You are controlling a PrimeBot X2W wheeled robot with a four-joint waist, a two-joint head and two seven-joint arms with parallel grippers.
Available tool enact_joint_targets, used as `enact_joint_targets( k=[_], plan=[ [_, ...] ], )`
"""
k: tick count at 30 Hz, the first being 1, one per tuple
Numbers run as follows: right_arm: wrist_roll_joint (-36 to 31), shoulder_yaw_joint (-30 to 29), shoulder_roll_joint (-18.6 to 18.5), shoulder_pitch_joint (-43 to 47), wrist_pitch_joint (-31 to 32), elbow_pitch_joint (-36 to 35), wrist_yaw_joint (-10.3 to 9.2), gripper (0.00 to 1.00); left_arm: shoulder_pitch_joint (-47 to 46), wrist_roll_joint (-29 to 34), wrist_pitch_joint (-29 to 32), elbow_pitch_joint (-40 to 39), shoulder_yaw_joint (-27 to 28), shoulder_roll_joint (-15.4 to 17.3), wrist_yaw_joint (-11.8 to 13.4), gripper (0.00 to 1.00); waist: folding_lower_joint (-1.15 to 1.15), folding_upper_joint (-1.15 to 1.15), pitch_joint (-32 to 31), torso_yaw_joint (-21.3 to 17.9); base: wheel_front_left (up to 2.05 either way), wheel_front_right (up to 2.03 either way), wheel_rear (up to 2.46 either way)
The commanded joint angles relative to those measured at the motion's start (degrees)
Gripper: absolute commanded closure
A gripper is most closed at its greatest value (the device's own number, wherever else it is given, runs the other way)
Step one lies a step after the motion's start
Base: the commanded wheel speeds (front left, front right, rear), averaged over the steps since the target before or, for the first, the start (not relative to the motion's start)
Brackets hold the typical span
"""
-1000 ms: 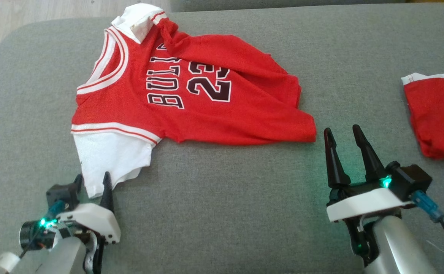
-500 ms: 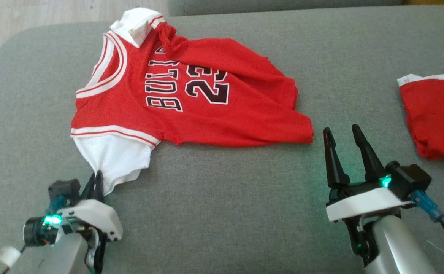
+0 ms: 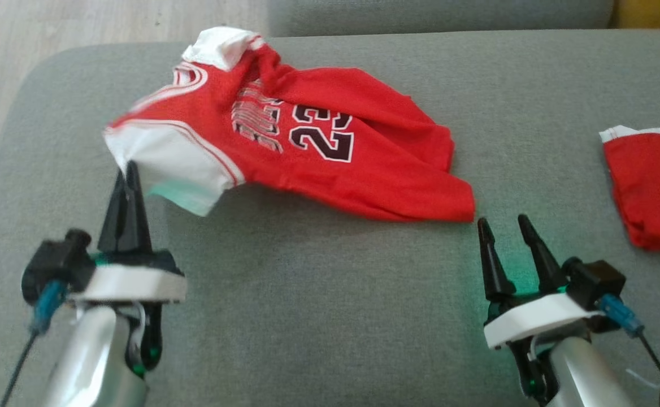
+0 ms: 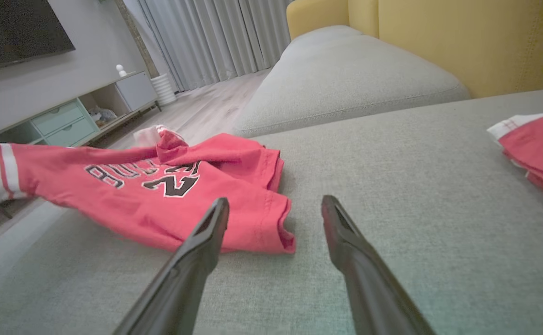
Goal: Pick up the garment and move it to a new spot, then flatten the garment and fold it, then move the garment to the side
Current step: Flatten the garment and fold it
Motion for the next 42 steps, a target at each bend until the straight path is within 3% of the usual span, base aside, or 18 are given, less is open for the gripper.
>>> enact_joint_targets(
  k=[1, 9, 16, 30, 31, 32, 33, 42],
  plan=[
    [-0.49, 1.09, -0.12, -0.99, -0.39, -1.19, -0.05, 0.00, 0.04, 0.59, -0.58, -1.77, 2.50, 0.97, -0.19, 1.00, 0.00, 0.00, -0.07, 0.32, 0.00, 0.00, 0.00],
    [1.15, -0.28, -0.12, -5.21, 3.21, 7.82, -0.05, 0.00, 2.47, 5.00, -0.59, -6.07, 5.96, -2.92, -3.92, 1.00, 0.00, 0.00, 0.32, 2.71, 0.00, 0.00, 0.00],
    [-4.85, -1.68, -0.12, -9.88, 4.34, 15.41, -0.05, 0.00, 2.38, 7.11, -0.59, -6.03, 7.05, -4.82, -6.17, 1.00, 0.00, 0.00, 1.45, 4.20, 0.00, 0.00, 0.00],
    [-14.16, -1.01, -0.12, -14.75, 4.80, 19.69, -0.05, 0.00, 1.45, 8.89, -0.60, -4.83, 8.37, -6.39, -8.02, 1.00, 0.00, 0.00, 2.40, 4.37, 0.00, 0.00, 0.00],
    [-14.13, -0.63, -0.12, -14.76, 4.97, 19.90, -0.05, 0.31, 1.43, 8.97, -0.60, -4.69, 8.43, -6.43, -8.07, 1.00, 0.00, 0.00, 2.33, 4.29, 0.00, 0.00, 0.00],
    [-14.08, -0.37, -0.12, -14.73, 5.03, 20.05, -0.05, 0.84, 1.42, 9.04, -0.60, -4.54, 8.50, -6.47, -8.11, 1.00, 0.00, 0.00, 2.22, 4.19, 0.00, 0.00, 0.00],
    [-14.00, -0.08, -0.12, -14.67, 5.03, 20.19, -0.05, 1.00, 1.44, 9.11, -0.60, -4.37, 8.58, -6.50, -8.15, 1.00, 0.00, 0.00, 2.05, 4.07, 0.00, 0.00, 0.00],
    [-11.82, 1.94, -0.12, -12.83, 4.52, 19.31, -0.05, 1.00, 1.96, 9.42, -0.60, -3.22, 9.56, -6.28, -8.33, 1.00, 0.00, 0.00, -0.03, 2.49, 0.00, 0.00, 0.00]
  ],
)
